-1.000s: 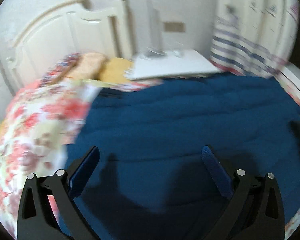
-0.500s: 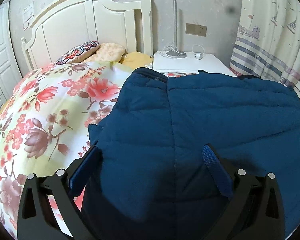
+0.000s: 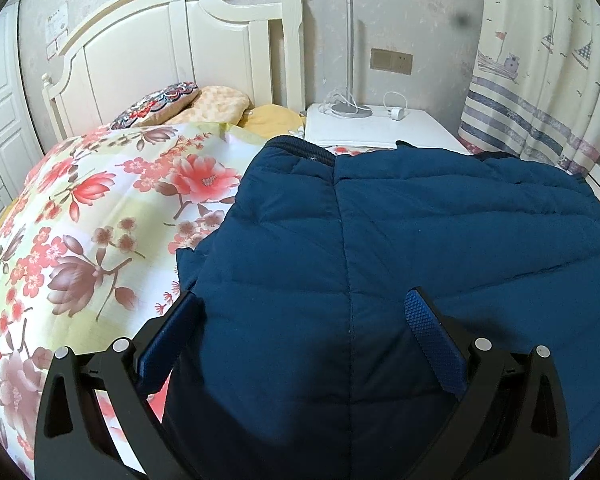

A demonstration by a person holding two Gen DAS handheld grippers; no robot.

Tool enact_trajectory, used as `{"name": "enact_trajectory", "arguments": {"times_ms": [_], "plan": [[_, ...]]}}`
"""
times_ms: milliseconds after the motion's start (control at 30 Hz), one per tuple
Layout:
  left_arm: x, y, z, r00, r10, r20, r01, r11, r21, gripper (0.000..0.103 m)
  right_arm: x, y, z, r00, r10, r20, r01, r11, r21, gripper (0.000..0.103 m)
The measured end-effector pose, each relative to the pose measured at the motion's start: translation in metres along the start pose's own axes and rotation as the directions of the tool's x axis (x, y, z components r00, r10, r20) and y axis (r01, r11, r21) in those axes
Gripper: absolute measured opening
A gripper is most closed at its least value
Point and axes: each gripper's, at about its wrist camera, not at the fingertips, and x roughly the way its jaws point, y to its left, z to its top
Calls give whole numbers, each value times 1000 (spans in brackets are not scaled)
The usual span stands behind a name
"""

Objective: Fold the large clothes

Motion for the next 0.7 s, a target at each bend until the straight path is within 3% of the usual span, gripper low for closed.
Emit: {"name": "enact_trajectory", "arguments": {"times_ms": [100,200,267,333,400,433,567,633,700], "plan": [[-12,-5,0,1000,25,-19,-25,1000,-5,98,-26,13,-3,994,-89,63,89,996,10,98],[-50,-22,-9,998,-43,36,43,999,3,98,-67,53,-17,986,0,164,12,997,-71,98],[-70,-44,-16,996,-64,65,61,997,49,98,-76,88,-30,987,50,152,-19,979,-202,98],[-75,-71,-30,995,-92,36,88,989,117,98,-74,121,-47,991,59,118,-16,942,-336,98],[-69,-89,-43,999,-53,9,50,984,173,98,-61,140,-62,997,43,59,-14,908,-419,98],[-67,-93,-51,999,-26,27,20,984,179,99,-50,144,-71,999,18,42,2,901,-433,99],[-61,-87,-57,998,-53,17,49,984,169,99,-44,132,-69,998,53,15,-43,920,-389,100],[-59,-87,-57,998,-54,8,52,981,185,99,-50,129,-66,999,30,13,-22,920,-390,100],[-58,-86,-58,998,-61,4,59,982,181,99,-63,108,-60,999,-2,51,18,949,-316,99]]}}
